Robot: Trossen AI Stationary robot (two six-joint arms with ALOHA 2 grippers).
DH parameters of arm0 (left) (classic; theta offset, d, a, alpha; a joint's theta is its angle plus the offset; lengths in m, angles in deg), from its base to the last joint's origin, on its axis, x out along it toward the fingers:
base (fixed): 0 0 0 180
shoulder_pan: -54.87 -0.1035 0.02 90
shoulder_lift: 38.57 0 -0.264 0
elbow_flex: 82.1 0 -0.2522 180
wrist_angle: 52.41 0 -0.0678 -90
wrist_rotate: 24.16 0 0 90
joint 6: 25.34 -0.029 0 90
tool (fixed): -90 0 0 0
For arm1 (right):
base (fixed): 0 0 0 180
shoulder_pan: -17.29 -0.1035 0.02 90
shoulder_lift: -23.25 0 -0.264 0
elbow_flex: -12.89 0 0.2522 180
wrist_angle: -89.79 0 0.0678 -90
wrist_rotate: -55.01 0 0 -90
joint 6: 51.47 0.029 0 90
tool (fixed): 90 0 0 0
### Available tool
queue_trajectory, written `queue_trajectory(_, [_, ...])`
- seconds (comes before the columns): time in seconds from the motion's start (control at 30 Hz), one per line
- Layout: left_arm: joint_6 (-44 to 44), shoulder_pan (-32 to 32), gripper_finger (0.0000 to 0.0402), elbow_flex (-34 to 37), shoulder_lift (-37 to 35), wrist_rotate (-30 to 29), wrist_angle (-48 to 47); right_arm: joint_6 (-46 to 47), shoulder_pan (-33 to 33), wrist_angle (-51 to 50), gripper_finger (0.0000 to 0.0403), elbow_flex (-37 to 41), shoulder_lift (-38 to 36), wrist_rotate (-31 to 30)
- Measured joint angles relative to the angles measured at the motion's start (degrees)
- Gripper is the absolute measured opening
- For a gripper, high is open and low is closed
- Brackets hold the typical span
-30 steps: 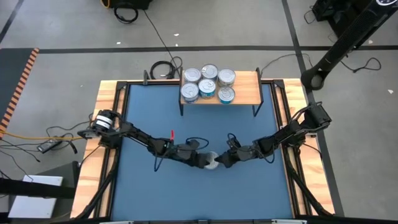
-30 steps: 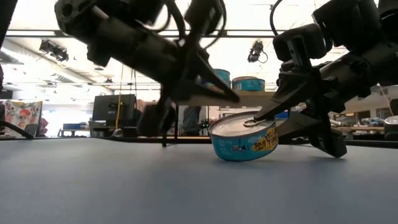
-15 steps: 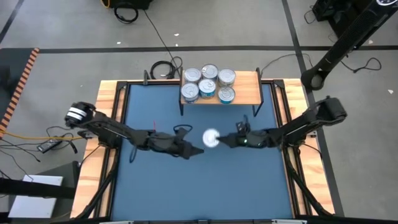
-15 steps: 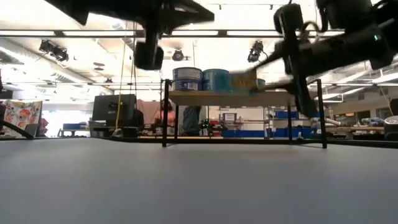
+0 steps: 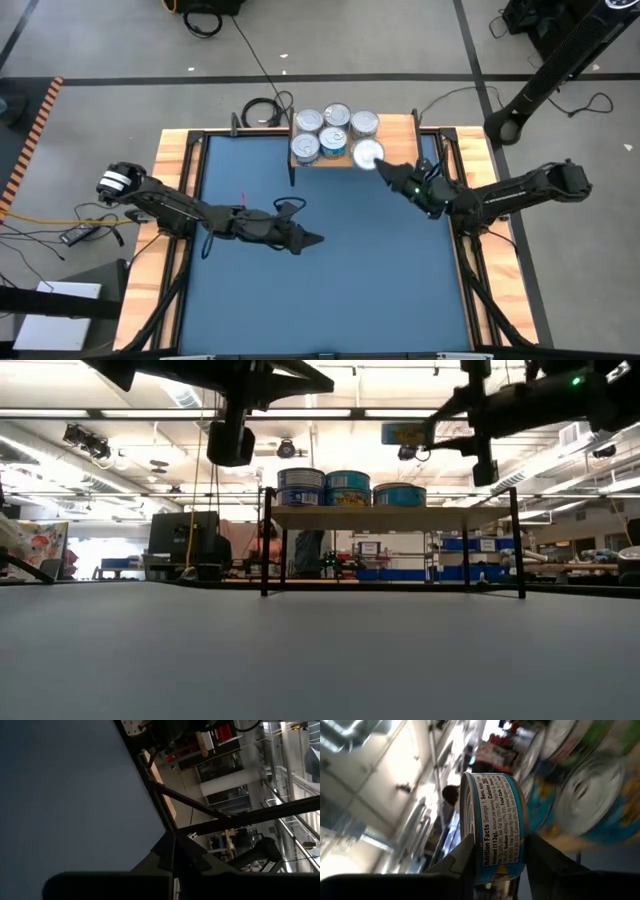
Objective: Stack canned seafood by type on shelf
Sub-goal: Stack the yellow blue tuna can on top of the yellow blue tuna can on the shelf
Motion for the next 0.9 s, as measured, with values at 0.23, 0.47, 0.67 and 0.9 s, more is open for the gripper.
queue_trajectory(0.23, [0.6,-0.1,0.0012,0.0,0.0,0.0,-2.2,10.3,5.3,-6.4,0.0125,0.0,-0.4,1.2])
queue_trajectory(0.47, [0.7,-0.1,0.0012,0.0,0.0,0.1,-2.4,12.3,8.9,-8.3,0.0125,-1.7,-0.4,2.1])
queue_trajectory(0.67, [0.7,-0.1,0.0012,0.0,0.0,0.1,-2.4,16.4,10.9,-19.1,0.0125,-5.8,-0.4,4.7])
queue_trajectory(0.9, [0.6,-0.2,0.0012,-0.1,0.0,-0.4,-2.4,18.1,12.3,-22.9,0.0125,-7.3,-0.4,5.1])
